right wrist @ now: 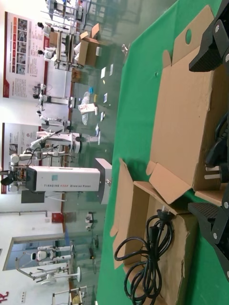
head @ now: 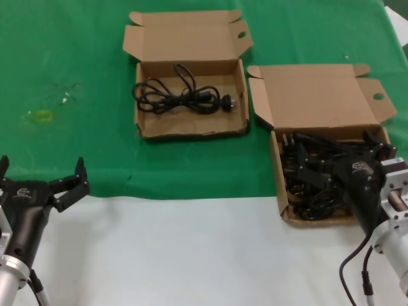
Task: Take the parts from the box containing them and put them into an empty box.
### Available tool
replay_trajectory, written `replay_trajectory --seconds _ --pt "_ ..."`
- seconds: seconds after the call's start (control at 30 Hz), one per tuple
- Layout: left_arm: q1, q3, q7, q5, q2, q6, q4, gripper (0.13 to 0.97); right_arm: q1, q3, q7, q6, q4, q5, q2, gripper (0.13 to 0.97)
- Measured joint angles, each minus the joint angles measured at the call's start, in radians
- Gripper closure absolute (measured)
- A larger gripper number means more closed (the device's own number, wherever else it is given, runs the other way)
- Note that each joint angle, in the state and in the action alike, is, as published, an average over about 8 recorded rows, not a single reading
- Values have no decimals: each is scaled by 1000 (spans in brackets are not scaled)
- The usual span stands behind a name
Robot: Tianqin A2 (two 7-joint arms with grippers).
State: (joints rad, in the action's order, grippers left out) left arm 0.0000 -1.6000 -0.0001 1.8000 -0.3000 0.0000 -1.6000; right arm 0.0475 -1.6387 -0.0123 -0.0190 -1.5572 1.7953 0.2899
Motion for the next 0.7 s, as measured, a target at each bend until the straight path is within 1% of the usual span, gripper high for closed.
replay_trajectory --seconds 0.7 --pt "0 0 0 0 0 0 0 132 0 0 0 0 0 0 0 129"
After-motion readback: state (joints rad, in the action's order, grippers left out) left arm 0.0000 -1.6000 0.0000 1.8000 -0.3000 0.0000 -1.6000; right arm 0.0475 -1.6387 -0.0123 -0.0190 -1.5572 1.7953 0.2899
